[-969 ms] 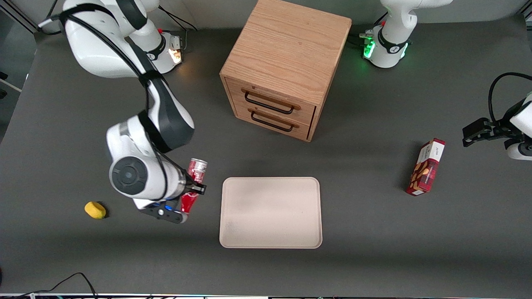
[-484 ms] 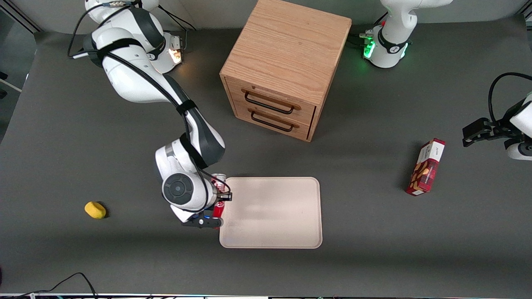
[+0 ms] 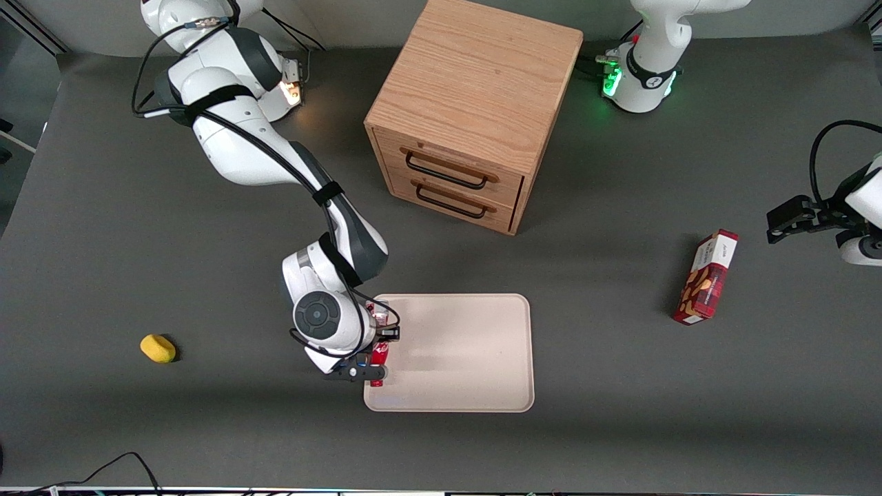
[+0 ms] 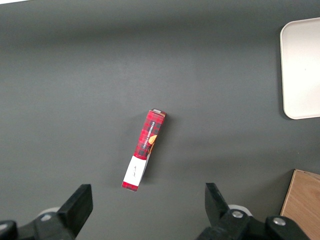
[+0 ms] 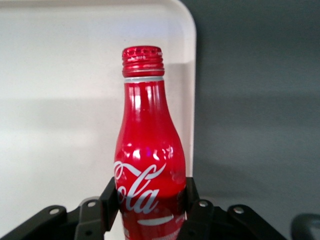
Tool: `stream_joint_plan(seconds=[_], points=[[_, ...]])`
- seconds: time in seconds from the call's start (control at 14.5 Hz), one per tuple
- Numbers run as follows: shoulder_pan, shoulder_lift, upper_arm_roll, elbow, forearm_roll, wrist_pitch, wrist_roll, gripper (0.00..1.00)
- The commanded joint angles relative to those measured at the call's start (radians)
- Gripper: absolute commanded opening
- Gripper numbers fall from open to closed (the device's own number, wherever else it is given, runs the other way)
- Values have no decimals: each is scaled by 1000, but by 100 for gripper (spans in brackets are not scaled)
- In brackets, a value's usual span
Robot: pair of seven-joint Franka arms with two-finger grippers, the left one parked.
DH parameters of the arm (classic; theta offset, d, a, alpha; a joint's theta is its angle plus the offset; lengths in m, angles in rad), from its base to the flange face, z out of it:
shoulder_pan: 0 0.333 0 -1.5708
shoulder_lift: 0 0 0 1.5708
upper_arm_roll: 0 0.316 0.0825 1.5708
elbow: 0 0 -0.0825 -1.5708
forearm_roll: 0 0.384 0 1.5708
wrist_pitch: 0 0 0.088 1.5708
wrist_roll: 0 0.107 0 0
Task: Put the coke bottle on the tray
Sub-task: 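Lower the bottle onto the tray and open the right gripper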
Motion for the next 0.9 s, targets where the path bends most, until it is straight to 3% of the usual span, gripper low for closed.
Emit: stream_joint_plan(seconds=[0.0,0.28,0.42,0.83], points=[[21,34,-16,45,2,28,-11,0],[21,42,-16,42,0,42,-18,0],[22,42,-18,41,-2,42,-15,98],[21,40,-22,41,-2,40,-21,100]])
